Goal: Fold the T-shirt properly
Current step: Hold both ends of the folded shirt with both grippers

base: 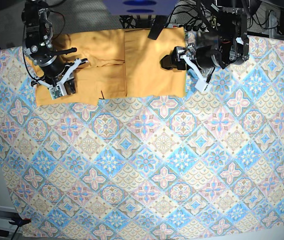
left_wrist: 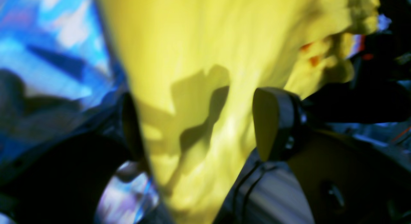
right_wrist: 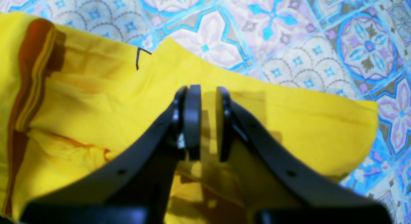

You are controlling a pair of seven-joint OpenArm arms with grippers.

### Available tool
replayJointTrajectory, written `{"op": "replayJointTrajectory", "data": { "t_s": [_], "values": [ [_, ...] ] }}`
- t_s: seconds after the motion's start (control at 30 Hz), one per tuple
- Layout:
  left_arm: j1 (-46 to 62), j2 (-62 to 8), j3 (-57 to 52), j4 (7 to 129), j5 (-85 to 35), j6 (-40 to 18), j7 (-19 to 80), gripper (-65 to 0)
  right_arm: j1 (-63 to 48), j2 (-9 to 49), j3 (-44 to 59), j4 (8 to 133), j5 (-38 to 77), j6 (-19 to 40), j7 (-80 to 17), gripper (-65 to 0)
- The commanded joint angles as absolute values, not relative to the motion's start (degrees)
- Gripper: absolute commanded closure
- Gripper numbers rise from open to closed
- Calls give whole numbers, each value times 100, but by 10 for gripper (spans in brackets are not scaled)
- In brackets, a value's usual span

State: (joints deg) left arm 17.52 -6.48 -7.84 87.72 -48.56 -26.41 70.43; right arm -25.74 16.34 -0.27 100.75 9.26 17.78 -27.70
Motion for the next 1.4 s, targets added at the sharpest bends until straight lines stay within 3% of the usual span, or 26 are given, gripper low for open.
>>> {"op": "replayJointTrajectory", "data": {
  "t_s": [0.0,0.27,0.33,0.4,0.53,0.63,1.0,1.37],
  "values": [
    [1710,-629,-796,8716,-4945,-2668,7029,-475,-2563,1701,4,10167,945,1771,-2642,-82],
    [1684,-593,-804,8514,-4936,-2668,7011,-473,-2563,1701,13,10167,945,1771,-2642,-82],
    [1631,-593,-796,8514,-4936,-2668,7011,-442,-2563,1701,4,10167,945,1771,-2642,-82],
    [1587,-593,-796,8505,-4936,-2668,7011,-352,-2563,1701,4,10167,945,1771,-2642,-82],
    [1516,-593,-796,8505,-4954,-2668,7011,-108,-2563,1701,4,10167,945,1771,-2642,-82],
    [1464,-593,-813,8523,-4963,-2668,7011,-1,-2563,1701,31,10167,945,1771,-2642,-82],
    [1174,-629,-1446,8549,-5279,-2668,7037,0,-2563,1701,66,10176,945,1771,-2633,-82],
    [1156,-945,-1798,8549,-5288,-2668,7020,0,-2571,1701,857,10123,945,1771,-2677,-85]
  ]
}}
